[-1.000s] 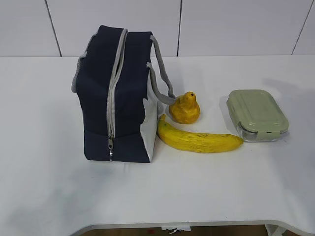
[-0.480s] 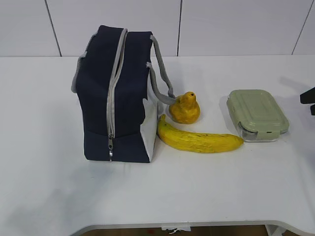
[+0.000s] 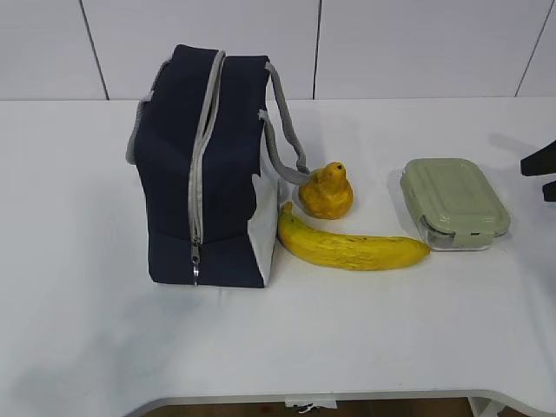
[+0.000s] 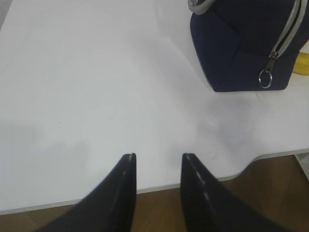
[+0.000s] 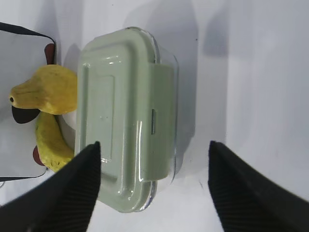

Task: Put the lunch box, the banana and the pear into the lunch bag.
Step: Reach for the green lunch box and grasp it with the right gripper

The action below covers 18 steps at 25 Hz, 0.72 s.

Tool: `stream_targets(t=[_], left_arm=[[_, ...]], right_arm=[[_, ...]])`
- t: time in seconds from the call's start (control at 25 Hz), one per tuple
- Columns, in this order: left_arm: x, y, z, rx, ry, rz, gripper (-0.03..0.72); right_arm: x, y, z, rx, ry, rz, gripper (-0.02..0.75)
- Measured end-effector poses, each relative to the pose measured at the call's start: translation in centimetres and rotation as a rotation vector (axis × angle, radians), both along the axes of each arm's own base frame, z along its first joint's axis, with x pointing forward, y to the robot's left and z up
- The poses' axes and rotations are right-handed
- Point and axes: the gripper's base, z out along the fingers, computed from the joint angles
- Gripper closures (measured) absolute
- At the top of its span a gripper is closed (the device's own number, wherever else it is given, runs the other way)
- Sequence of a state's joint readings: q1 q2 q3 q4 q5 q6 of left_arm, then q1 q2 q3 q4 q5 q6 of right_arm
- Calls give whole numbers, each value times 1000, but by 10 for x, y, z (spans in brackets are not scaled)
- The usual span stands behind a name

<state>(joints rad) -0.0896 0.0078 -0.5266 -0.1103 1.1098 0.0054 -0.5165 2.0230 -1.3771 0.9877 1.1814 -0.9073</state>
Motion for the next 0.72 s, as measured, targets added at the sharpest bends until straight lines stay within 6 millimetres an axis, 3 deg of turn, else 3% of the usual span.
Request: stream_targets(t=[0.08, 0.2, 0.36, 0.72], left_arm=[[0, 0, 0, 0, 0, 0, 448], [0, 0, 0, 0, 0, 0, 448], [0, 0, 0, 0, 0, 0, 448], [0, 0, 0, 0, 0, 0, 448]], right_arm=[[3, 2, -4, 6, 6, 8, 102], [8, 3, -12, 13, 18, 15, 83], [13, 2, -27, 53, 39, -1, 85], [17, 3, -32, 91, 15, -15, 117]])
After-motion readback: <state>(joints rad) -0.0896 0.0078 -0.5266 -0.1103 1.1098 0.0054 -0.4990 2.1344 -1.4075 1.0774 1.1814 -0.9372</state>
